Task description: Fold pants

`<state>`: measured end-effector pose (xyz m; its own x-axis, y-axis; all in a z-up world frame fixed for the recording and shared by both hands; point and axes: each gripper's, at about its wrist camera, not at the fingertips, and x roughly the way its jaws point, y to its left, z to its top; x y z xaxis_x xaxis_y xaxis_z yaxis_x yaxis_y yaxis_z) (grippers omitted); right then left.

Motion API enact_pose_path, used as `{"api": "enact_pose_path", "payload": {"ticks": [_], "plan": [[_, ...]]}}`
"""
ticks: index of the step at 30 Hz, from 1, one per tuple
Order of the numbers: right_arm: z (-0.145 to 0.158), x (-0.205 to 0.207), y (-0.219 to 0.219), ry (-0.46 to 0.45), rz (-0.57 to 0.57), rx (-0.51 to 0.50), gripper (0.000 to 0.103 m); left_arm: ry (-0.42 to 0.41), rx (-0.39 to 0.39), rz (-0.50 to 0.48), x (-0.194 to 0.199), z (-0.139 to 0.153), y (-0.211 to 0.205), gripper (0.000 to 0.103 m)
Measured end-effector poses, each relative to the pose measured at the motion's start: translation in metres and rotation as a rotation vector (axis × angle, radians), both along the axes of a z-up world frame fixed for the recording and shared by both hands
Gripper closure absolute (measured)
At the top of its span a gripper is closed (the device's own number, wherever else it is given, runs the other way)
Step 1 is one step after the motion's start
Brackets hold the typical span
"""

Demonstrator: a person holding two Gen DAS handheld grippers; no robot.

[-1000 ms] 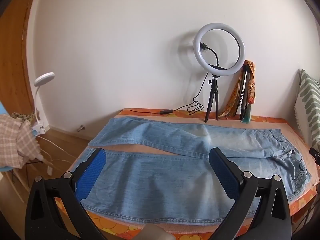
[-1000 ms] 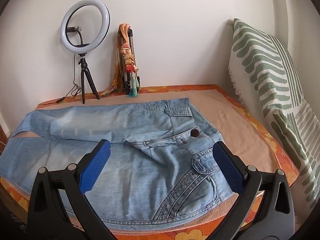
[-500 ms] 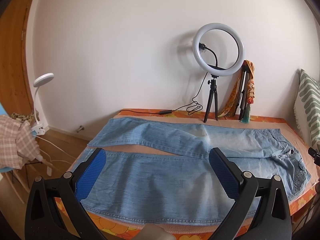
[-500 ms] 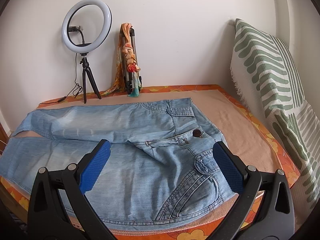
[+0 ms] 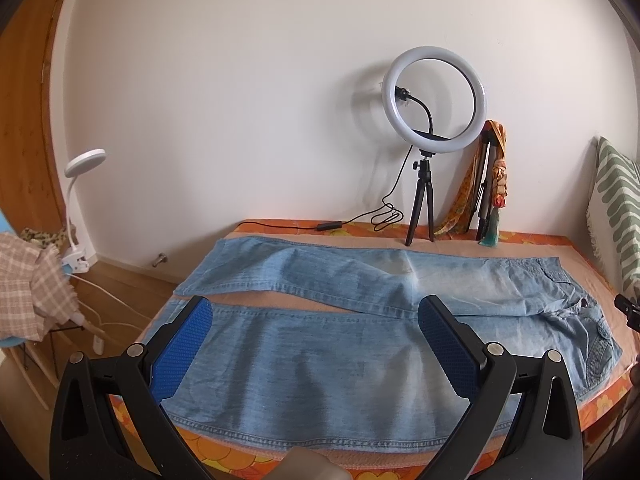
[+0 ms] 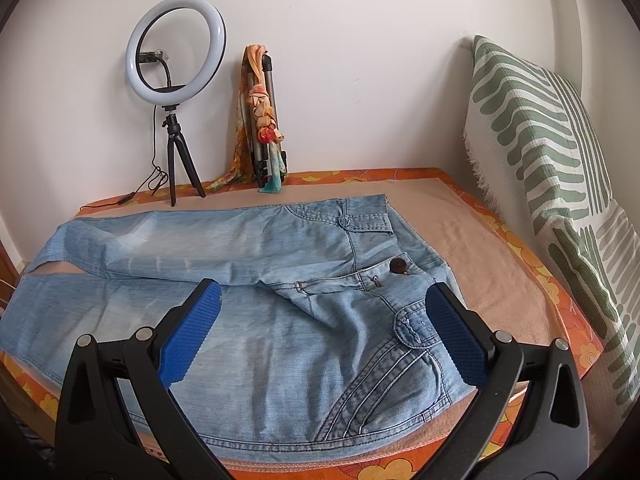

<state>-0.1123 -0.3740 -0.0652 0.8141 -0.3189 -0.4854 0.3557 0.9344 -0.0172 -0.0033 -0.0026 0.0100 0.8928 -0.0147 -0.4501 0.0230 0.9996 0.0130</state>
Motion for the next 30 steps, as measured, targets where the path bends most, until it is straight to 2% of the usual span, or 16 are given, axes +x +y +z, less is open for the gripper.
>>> {"api": "enact_pose_path", "payload": {"ticks": [30], "plan": [[-0.0001, 0.0009, 0.0013, -0.002, 0.003, 0.008, 0.0, 0.004, 0.002, -0.003, 0.0002, -0.0022, -0.004, 0.001]]}}
